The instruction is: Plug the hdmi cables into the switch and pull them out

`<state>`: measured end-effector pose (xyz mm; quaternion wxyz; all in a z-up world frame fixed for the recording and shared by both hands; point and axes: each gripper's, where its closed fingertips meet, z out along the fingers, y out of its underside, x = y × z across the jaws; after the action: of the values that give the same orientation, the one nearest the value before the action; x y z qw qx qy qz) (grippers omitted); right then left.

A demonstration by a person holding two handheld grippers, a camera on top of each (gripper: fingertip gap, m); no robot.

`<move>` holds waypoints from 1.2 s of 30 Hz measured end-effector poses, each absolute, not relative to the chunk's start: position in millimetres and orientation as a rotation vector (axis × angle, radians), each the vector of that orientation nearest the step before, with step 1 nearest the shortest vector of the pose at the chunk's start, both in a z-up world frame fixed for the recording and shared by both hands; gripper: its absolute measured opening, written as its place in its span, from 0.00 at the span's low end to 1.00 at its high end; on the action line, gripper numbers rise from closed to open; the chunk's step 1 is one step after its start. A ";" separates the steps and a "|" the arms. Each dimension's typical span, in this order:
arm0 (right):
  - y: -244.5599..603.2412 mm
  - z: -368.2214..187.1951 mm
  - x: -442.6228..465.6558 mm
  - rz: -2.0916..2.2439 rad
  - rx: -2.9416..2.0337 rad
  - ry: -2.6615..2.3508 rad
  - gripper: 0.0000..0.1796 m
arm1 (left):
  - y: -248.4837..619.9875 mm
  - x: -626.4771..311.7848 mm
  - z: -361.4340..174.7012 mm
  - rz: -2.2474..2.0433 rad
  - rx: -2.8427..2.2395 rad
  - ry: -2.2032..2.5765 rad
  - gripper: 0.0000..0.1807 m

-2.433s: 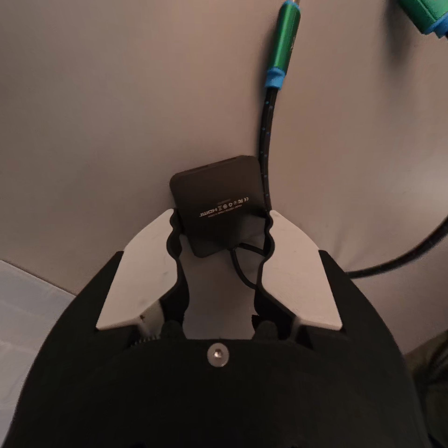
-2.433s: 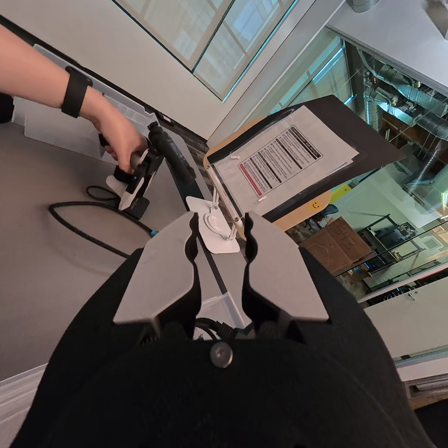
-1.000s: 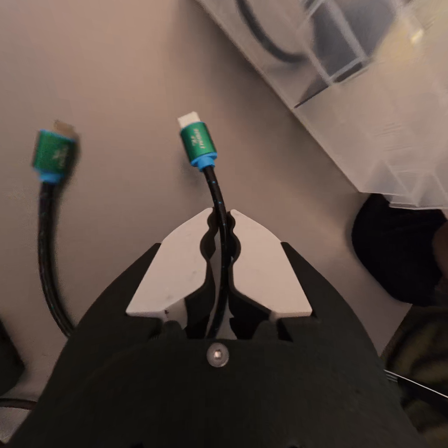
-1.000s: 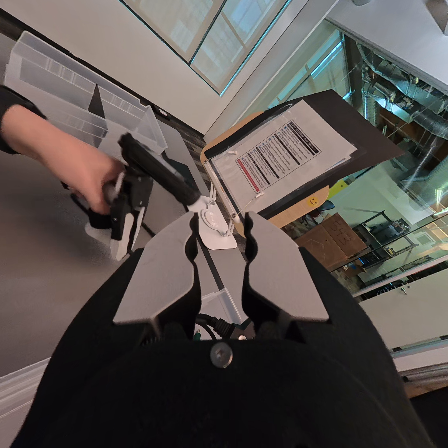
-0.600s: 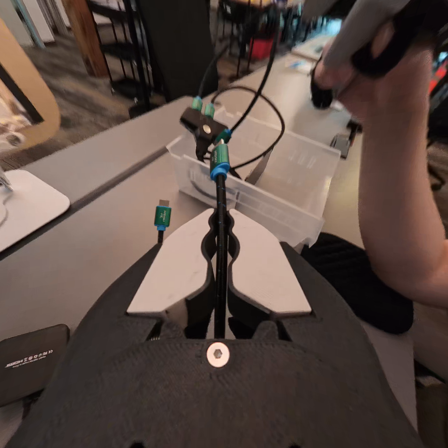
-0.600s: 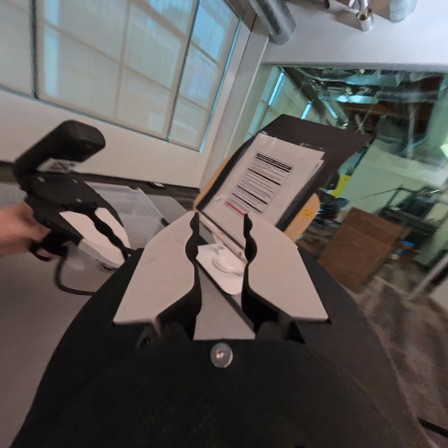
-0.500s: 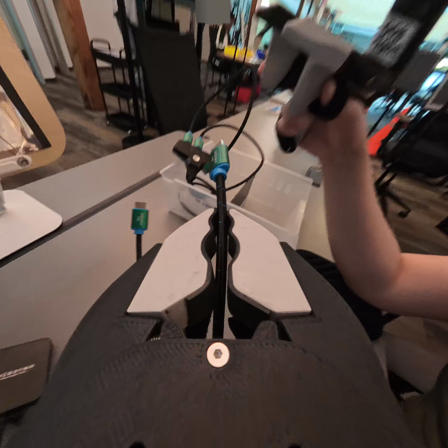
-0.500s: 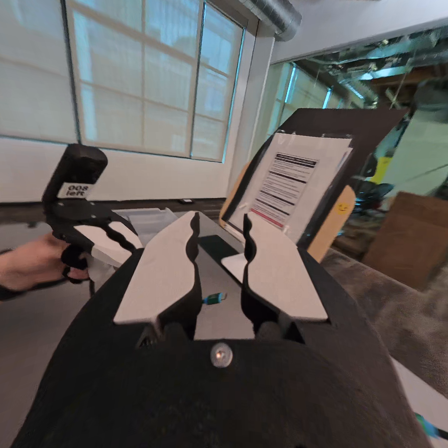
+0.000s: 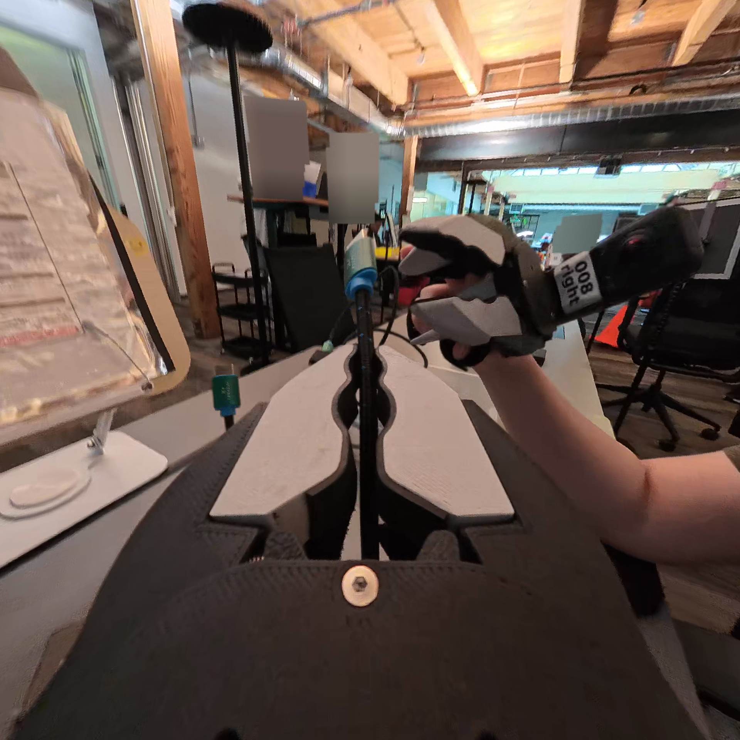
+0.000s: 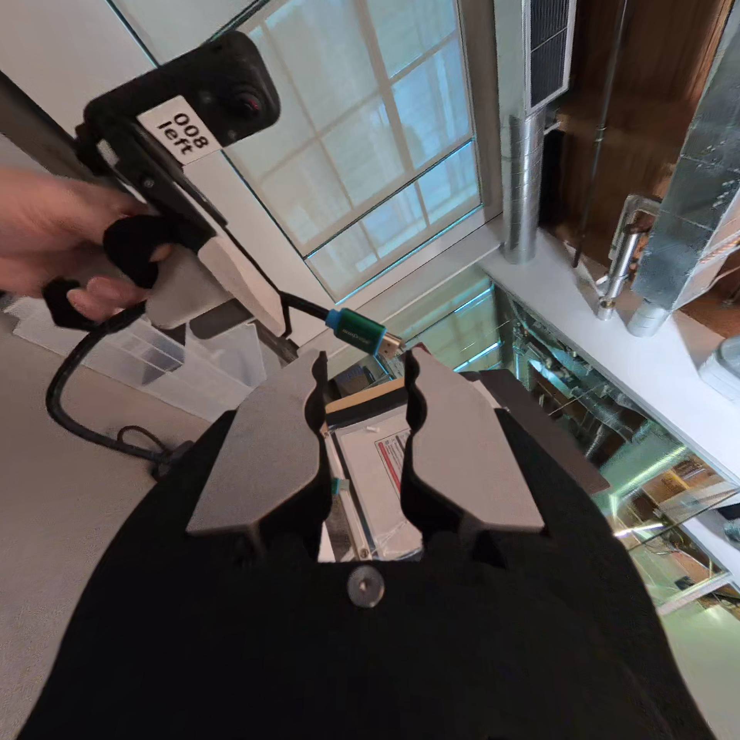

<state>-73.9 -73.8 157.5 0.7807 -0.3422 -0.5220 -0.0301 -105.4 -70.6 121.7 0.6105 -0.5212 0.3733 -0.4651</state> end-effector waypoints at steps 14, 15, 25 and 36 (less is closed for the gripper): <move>-72.4 155.8 -106.2 0.795 -1.143 -0.962 0.21 | -104.8 -119.5 138.2 -0.815 -0.884 0.901 0.02; -75.7 156.9 -107.6 0.716 -1.084 -1.000 0.22 | -107.5 -119.0 137.7 -0.820 -0.871 0.912 0.02; -108.2 174.7 -109.8 0.096 -0.707 -1.085 0.18 | -108.3 -125.4 139.1 -0.860 -0.857 0.915 0.02; -57.5 112.7 -121.8 -0.609 -0.709 -1.346 0.20 | -50.9 -117.0 86.1 -0.665 -1.414 0.915 0.02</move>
<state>-121.8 -57.5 112.7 0.6827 -0.3160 -0.6004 -0.2714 -117.0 -50.9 86.1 0.6173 -0.6142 0.3977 -0.2890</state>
